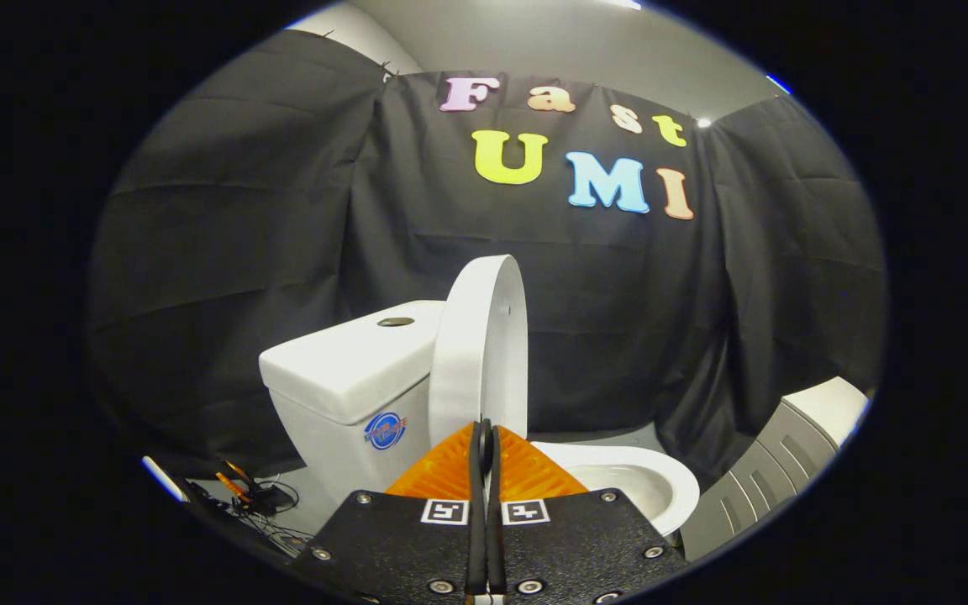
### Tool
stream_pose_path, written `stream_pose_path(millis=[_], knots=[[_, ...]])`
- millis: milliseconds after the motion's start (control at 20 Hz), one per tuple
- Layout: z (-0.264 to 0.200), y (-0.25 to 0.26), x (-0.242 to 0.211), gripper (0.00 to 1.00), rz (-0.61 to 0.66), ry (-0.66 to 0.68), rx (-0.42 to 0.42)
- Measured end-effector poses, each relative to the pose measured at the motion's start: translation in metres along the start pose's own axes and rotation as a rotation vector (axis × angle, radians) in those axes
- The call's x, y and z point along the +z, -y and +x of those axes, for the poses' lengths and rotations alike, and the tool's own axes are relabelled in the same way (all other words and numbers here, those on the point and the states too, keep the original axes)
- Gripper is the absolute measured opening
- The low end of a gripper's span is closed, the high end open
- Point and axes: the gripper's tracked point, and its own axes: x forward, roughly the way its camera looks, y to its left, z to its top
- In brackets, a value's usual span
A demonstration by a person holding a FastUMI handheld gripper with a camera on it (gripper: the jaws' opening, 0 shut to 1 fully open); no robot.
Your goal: Open the toilet lid.
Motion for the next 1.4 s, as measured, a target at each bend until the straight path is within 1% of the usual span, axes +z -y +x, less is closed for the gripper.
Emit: stream_pose_path(millis=[250,400,500,900,1000,1100,1200,1250,1300,1400], knots=[[0.005,-0.018,-0.001,0.0,-0.061,0.027,0.017],[0.006,-0.028,-0.001,0.0,-0.048,0.034,0.054],[0.005,-0.028,0.002,0.0,-0.06,0.038,0.062],[0.007,-0.027,0.001,0.0,-0.054,0.049,0.063],[0.006,-0.027,0.0,0.03,-0.06,0.046,0.059],[0.008,-0.028,-0.001,0.03,-0.066,0.034,0.067],[0.009,-0.034,0.001,0.08,-0.086,0.034,0.1],[0.008,-0.037,0.001,0.12,-0.098,0.037,0.12],[0.007,-0.04,0.001,0.15,-0.098,0.03,0.155],[0.005,-0.039,-0.004,0.25,-0.059,0.014,0.201]])
